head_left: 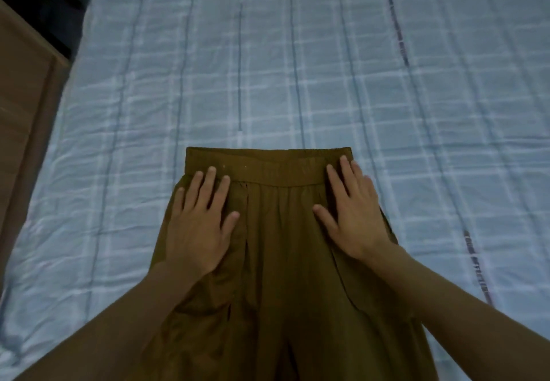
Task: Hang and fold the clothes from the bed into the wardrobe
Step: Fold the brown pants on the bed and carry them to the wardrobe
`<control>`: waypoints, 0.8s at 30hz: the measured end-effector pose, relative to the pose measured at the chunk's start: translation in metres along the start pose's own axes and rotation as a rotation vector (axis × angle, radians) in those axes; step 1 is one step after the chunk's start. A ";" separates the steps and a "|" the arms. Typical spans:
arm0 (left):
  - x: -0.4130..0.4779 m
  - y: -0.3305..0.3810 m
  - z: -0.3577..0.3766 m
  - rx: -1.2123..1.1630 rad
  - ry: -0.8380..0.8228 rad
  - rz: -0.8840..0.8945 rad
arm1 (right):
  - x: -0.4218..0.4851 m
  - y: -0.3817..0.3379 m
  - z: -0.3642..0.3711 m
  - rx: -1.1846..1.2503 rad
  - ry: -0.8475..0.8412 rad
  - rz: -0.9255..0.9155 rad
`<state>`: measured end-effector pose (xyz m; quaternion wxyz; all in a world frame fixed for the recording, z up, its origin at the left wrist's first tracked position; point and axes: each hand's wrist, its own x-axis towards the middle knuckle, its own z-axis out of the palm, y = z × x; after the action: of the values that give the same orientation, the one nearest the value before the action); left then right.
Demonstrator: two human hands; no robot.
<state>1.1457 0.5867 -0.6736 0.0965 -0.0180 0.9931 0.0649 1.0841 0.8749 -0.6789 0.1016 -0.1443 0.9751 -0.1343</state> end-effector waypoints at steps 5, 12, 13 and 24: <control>0.013 -0.029 0.026 -0.025 0.013 -0.024 | 0.014 0.000 0.030 -0.142 0.023 0.031; 0.022 -0.042 0.050 0.000 0.095 0.013 | 0.024 0.006 0.056 -0.180 0.127 0.026; 0.020 -0.041 0.050 0.000 0.104 0.008 | 0.023 0.005 0.055 -0.184 0.127 0.029; 0.022 -0.039 0.040 -0.003 0.025 -0.026 | 0.022 0.000 0.035 -0.095 -0.010 0.047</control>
<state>1.1333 0.5527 -0.7221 0.0850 -0.0318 0.9937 0.0650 1.0719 0.8604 -0.7154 0.1026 -0.1269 0.9830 -0.0846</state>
